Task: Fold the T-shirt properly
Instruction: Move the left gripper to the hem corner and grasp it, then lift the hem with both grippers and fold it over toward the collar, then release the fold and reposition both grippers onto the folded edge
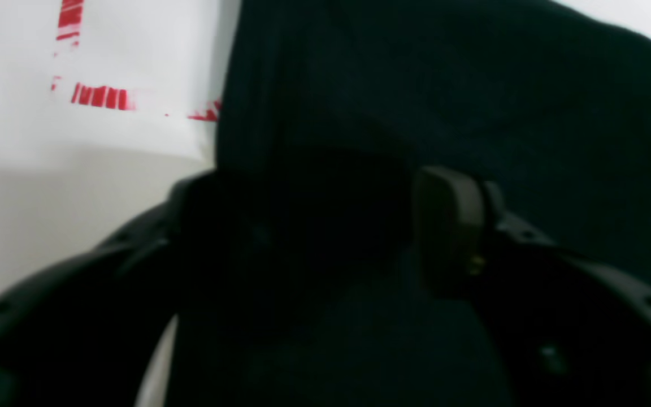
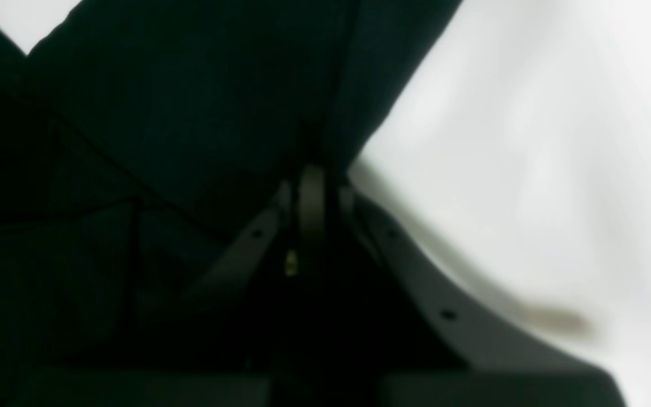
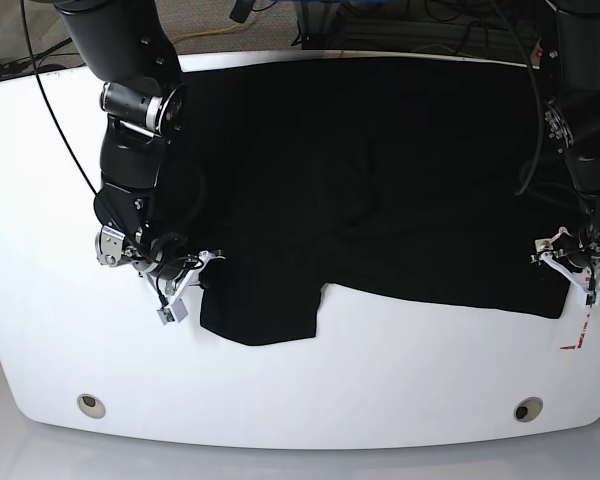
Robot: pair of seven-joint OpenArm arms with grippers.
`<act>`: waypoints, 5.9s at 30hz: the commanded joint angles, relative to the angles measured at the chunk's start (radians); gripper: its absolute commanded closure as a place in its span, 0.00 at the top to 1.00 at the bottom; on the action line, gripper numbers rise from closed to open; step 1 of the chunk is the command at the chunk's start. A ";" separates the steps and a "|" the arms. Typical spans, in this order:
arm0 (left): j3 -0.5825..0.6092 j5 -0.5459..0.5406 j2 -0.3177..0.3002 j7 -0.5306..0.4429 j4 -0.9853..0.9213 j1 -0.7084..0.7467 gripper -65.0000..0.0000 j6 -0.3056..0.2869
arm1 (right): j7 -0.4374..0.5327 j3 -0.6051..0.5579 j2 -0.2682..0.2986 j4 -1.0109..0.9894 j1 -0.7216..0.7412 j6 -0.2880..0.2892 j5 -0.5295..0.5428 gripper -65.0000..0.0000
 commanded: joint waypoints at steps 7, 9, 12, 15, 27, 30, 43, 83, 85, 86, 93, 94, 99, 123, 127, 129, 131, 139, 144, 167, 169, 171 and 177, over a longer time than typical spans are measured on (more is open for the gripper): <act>0.003 -0.003 -0.019 0.007 -0.039 0.002 0.38 -0.003 | -0.036 0.001 0.042 0.006 0.022 -0.013 -0.039 0.00; 0.026 -0.006 -0.021 0.044 -0.039 -0.001 0.38 -0.006 | -0.033 -0.001 0.063 0.006 0.024 -0.013 -0.039 0.00; 0.041 -0.008 -0.021 0.065 -0.039 0.001 0.38 -0.055 | -0.033 0.001 0.094 0.006 0.045 -0.013 -0.039 0.00; 0.044 -0.008 -0.016 0.065 -0.039 0.004 0.38 -0.101 | -0.033 -0.004 0.109 0.004 0.051 -0.013 -0.039 0.00; -0.106 -0.014 0.071 0.295 0.443 0.114 0.65 -0.187 | -0.033 -0.007 0.127 0.004 0.063 -0.013 -0.039 0.00; -0.106 -0.014 0.074 0.298 0.455 0.120 0.67 -0.187 | -0.033 -0.007 0.126 0.004 0.062 -0.013 -0.039 0.00; -0.104 -0.008 0.035 0.077 0.075 -0.050 0.68 -0.118 | -0.033 -0.006 0.104 0.004 0.042 -0.013 -0.039 0.00; -0.012 -0.014 0.087 -0.048 -0.103 -0.071 0.67 -0.118 | -0.034 -0.001 0.104 0.004 0.040 -0.013 -0.039 0.00; -0.012 -0.014 0.087 -0.048 -0.103 -0.071 0.63 -0.118 | -0.034 -0.001 0.104 0.004 0.040 -0.013 -0.039 0.00; -0.012 -0.014 0.087 -0.048 -0.103 -0.071 0.58 -0.118 | -0.034 -0.001 0.104 0.004 0.040 -0.013 -0.039 0.00; -0.011 -0.011 0.087 -0.048 0.018 -0.062 0.00 -0.118 | -0.034 -0.006 0.104 0.009 0.051 -0.013 -0.039 0.00; -0.015 -0.013 0.087 -0.047 0.052 -0.062 0.00 -0.121 | -0.034 -0.006 0.104 0.027 0.051 -0.013 -0.039 0.00; -0.032 -0.014 0.088 -0.047 0.208 0.019 0.00 -0.123 | -0.042 -0.007 0.078 0.166 0.043 -0.013 -0.050 0.00; -0.118 -0.014 0.154 0.372 1.060 0.372 0.00 -0.239 | -0.630 -0.006 0.072 1.065 -0.219 -0.013 -0.037 0.00; -0.120 -0.014 0.150 0.374 1.141 0.461 0.00 -0.239 | -0.682 -0.004 0.069 1.206 -0.329 -0.013 -0.037 0.00; -0.120 -0.014 0.148 0.374 1.170 0.499 0.00 -0.239 | -0.709 -0.004 0.068 1.256 -0.372 -0.013 -0.036 0.00; -0.126 -0.014 0.147 0.374 1.196 0.539 0.00 -0.239 | -0.739 0.001 0.068 1.301 -0.421 -0.013 -0.031 0.00; -0.203 -0.014 0.145 0.374 1.218 0.653 0.00 -0.239 | -0.774 0.091 0.068 1.318 -0.607 -0.013 0.142 0.00; -0.203 -0.013 0.120 0.374 1.265 0.742 0.01 -0.239 | -0.774 0.099 0.069 1.312 -0.707 -0.013 0.236 0.00; -0.236 -0.189 0.064 0.616 1.469 0.872 0.61 -0.239 | -0.774 0.295 0.057 1.318 -0.794 -0.013 0.523 0.71; -0.244 -0.312 0.059 0.685 1.499 0.865 0.61 -0.239 | -0.774 0.295 0.057 1.316 -0.785 -0.013 0.619 0.71; -0.241 -0.390 0.059 0.719 1.499 0.848 0.61 -0.239 | -0.774 0.283 0.049 1.310 -0.771 -0.013 0.670 0.71; -0.144 -0.372 0.067 0.765 1.439 0.811 0.61 -0.239 | -0.771 0.139 -0.009 1.263 -0.753 -0.013 0.626 0.71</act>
